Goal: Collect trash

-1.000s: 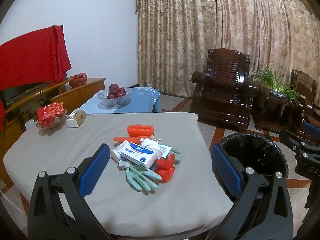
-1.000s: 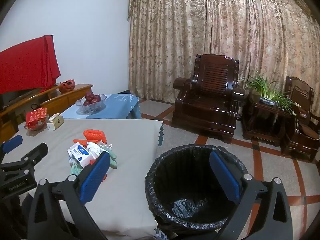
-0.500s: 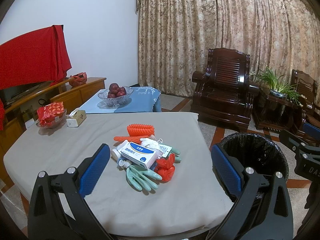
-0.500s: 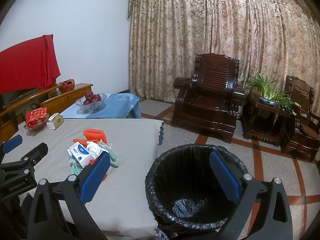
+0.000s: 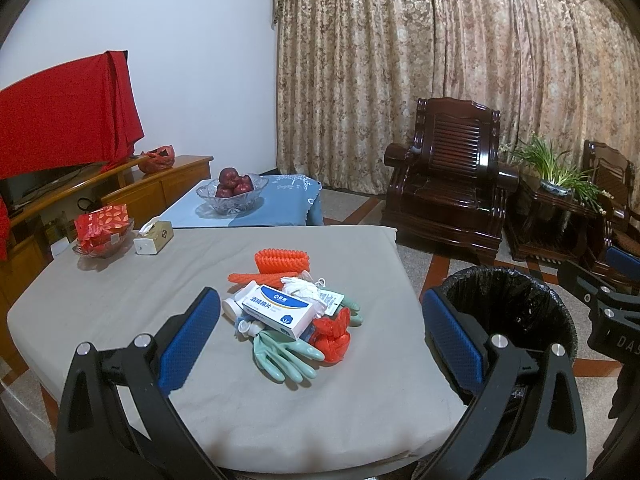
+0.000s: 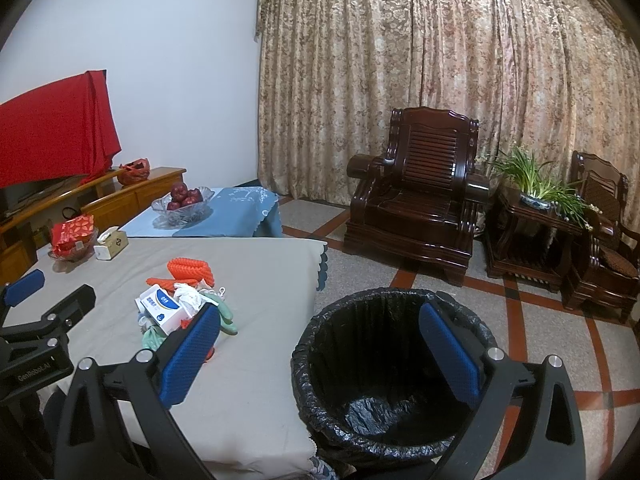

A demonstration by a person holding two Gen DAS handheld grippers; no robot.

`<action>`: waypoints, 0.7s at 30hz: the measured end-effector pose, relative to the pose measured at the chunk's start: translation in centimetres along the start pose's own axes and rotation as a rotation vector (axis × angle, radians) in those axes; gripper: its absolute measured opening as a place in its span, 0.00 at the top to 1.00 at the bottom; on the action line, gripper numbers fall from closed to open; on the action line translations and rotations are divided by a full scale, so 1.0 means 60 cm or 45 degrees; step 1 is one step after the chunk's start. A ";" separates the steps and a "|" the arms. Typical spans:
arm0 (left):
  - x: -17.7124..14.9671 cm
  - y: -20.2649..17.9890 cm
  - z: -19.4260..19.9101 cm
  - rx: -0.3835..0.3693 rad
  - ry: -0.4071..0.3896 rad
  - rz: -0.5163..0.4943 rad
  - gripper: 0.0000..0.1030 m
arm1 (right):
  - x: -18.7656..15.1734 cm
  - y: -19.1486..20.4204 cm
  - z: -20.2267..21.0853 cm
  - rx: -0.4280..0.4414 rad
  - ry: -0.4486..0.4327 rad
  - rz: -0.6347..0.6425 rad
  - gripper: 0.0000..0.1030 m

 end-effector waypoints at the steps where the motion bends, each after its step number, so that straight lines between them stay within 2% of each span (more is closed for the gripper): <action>1: 0.000 -0.001 0.001 0.001 0.000 0.000 0.05 | 0.001 -0.001 0.001 0.000 0.000 0.001 0.06; 7: 0.000 -0.001 0.001 0.001 0.000 0.000 0.05 | 0.007 -0.003 0.006 0.000 0.003 0.001 0.06; 9: 0.000 0.000 0.000 0.000 0.001 0.000 0.05 | -0.016 0.006 -0.012 0.001 0.003 0.001 0.06; 19: -0.001 0.000 0.000 0.000 0.001 0.002 0.05 | -0.009 0.003 -0.007 0.001 0.005 0.000 0.06; 21: -0.001 -0.001 0.001 0.001 0.000 0.001 0.05 | -0.025 0.013 -0.018 0.003 0.005 -0.001 0.06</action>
Point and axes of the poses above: each gripper's, at about its wrist camera, not at the fingertips, and z roughly against the way its jaws point, y to its left, x to its top, the point moved 6 cm from there along -z, roughly the way its jaws point, and after that the axes turned 12 degrees about -z, right-handed, at the moved point
